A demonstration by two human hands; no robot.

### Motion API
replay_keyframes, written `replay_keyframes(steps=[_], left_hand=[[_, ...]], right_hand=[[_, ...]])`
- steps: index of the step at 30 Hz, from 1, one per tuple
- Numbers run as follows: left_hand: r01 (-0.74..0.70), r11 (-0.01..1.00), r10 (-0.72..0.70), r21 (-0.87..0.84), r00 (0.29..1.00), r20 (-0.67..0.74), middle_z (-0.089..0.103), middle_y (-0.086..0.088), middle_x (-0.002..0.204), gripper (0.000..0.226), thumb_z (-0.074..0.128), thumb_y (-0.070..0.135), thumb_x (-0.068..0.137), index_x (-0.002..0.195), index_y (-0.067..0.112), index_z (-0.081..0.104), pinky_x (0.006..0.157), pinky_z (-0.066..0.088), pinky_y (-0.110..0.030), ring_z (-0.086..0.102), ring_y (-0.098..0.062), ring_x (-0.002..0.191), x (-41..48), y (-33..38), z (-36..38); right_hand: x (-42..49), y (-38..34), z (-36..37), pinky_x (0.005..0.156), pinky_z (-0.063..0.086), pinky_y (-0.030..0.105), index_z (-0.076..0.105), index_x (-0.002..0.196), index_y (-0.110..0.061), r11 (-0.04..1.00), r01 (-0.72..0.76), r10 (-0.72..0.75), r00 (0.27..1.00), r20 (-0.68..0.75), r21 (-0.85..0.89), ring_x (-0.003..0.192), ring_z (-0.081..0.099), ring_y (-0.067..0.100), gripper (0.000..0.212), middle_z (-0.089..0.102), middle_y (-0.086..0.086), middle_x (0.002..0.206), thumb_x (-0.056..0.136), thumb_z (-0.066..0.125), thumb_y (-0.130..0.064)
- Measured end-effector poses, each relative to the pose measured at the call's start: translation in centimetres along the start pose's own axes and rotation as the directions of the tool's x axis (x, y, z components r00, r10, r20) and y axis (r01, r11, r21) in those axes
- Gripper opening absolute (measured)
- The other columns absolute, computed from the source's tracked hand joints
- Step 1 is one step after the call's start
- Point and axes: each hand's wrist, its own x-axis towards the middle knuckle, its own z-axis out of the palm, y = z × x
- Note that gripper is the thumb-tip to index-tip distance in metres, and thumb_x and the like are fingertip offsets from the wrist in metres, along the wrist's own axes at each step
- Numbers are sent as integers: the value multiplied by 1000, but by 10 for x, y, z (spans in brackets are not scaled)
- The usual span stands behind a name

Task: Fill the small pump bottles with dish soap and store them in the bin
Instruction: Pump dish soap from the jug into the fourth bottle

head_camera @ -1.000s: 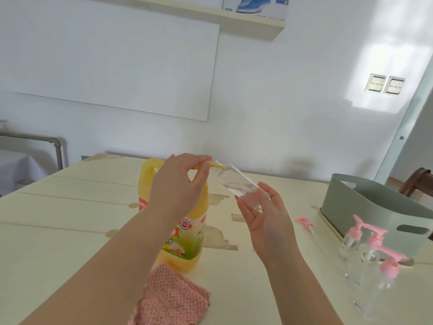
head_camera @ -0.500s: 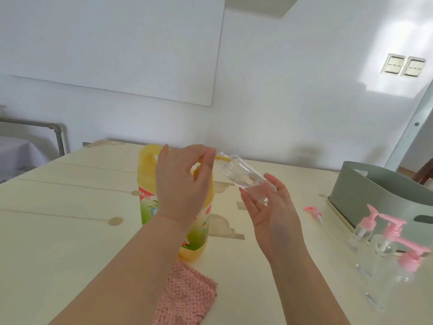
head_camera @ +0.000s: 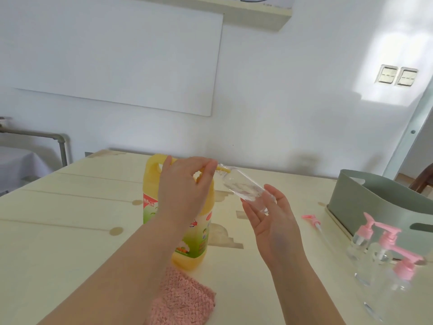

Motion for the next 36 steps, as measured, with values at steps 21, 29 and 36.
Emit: replay_keyframes(steps=[21,29,36], left_hand=[[-119,992,123,33,965,-230,68,14,82,25,48,32,88,87,24,72,81,39,-39,57,-12,78,-11,-6,15],[-81,995,90,58,982,-165,65,17,81,27,45,37,88,88,28,71,83,29,-28,55,-9,77,-12,-6,11],[-29,999,30,-20,999,22,54,30,69,20,51,31,87,85,29,71,72,41,-25,50,3,74,9,10,-6]], right_hand=[[5,13,-1,85,58,32,59,101,-14,998,1,-1,1000,6,70,83,69,25,16,73,4,89,85,59,-18],[2,10,-1,83,58,30,59,103,-13,999,-14,15,1000,-24,45,83,70,22,9,74,1,84,95,54,-14],[1,-3,5,79,59,28,55,120,-13,999,2,0,999,-41,40,81,72,20,24,63,13,112,97,52,-8]])
